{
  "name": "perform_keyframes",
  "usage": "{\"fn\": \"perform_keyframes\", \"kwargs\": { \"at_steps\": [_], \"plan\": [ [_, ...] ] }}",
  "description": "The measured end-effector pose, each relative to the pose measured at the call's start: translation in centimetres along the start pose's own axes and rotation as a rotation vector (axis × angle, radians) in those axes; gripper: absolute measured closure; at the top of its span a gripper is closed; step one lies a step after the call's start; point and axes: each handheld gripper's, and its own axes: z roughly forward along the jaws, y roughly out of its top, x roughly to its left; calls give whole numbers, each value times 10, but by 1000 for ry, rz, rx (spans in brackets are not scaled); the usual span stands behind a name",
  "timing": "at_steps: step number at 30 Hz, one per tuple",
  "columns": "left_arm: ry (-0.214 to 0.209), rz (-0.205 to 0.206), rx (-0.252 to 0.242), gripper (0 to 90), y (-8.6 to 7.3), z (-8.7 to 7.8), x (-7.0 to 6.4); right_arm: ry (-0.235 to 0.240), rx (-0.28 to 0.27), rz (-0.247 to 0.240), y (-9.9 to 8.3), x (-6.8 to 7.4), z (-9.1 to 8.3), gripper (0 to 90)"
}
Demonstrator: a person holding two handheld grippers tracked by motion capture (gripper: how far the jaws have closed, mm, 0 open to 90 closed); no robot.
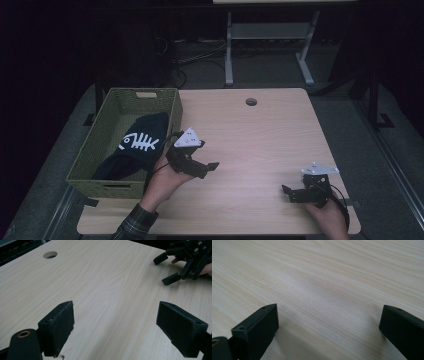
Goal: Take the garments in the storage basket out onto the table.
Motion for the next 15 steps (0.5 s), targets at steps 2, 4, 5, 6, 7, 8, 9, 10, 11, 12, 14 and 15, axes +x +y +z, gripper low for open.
{"fn": "perform_keyframes", "kwargs": {
  "at_steps": [2, 4, 5, 6, 7, 8, 9, 10, 11, 12, 14, 15],
  "plan": [
    [1, -4, 0, 140, 1, 0, 2, 0, -1, -1, 0, 0, 0, 20],
    [-1, -6, 2, 140, 2, 0, 4, 0, -1, -1, 0, 0, 0, 20],
    [-1, -6, 2, 140, 2, 0, 4, 0, -1, -1, 0, 0, 0, 20],
    [0, -7, -1, 140, 4, -1, 6, -1, -1, -2, 0, 0, 0, 20],
    [0, -6, 1, 140, 5, -2, 7, -1, -2, -3, 0, 0, 0, 20],
    [0, -6, 1, 140, 5, -2, 7, -1, -2, -3, 0, 0, 0, 20],
    [-1, -3, 2, 140, 7, -3, 9, -2, -1, -1, 0, 0, 0, 20],
    [-1, -3, 2, 140, 7, -3, 9, -2, -1, -1, 0, 0, 0, 20],
    [0, -4, 0, 140, 8, -3, 10, -2, -1, -1, 0, 0, 0, 20],
    [-2, -6, -5, 140, 9, -5, 11, -2, -2, -1, 0, 0, 0, 20],
    [-1, -5, -6, 140, 10, -6, 13, -1, -2, 0, 0, 0, 0, 20],
    [-1, -5, -6, 140, 10, -6, 13, -1, -2, 0, 0, 0, 0, 20]
  ]
}}
